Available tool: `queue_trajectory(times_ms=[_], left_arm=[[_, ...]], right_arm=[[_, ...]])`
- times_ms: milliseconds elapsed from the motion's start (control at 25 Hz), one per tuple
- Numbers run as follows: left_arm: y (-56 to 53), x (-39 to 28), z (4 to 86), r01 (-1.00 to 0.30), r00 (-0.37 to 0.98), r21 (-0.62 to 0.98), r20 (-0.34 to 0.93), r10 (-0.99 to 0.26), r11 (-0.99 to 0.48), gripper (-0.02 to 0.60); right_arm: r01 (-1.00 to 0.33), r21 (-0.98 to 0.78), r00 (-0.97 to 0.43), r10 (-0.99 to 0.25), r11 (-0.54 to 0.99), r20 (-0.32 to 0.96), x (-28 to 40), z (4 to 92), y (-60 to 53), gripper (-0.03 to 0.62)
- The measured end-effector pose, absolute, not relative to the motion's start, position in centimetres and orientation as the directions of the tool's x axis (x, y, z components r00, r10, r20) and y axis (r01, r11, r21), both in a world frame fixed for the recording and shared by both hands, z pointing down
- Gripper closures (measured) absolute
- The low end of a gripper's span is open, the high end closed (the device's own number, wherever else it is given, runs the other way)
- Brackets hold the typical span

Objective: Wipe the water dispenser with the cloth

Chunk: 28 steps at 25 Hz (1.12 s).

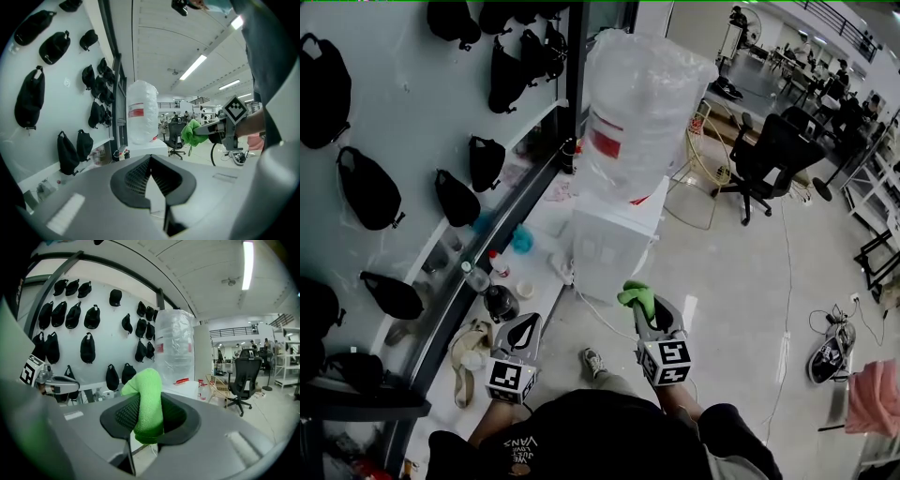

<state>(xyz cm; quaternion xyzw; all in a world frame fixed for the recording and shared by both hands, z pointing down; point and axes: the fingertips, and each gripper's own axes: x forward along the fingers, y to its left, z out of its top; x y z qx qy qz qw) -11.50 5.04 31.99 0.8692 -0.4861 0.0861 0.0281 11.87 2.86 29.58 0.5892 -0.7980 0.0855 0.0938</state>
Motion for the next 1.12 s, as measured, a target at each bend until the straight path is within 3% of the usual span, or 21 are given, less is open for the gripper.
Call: queue_trajectory(times_ms=[1120], left_arm=[[7.7,-9.7,31.1,-0.857,0.503,-0.053,0.134,-0.854,-0.513,0.58]], right_arm=[[-0.942,-0.026,-0.331,-0.916,0.334,0.226,11.5,29.3,5.8,0.482]])
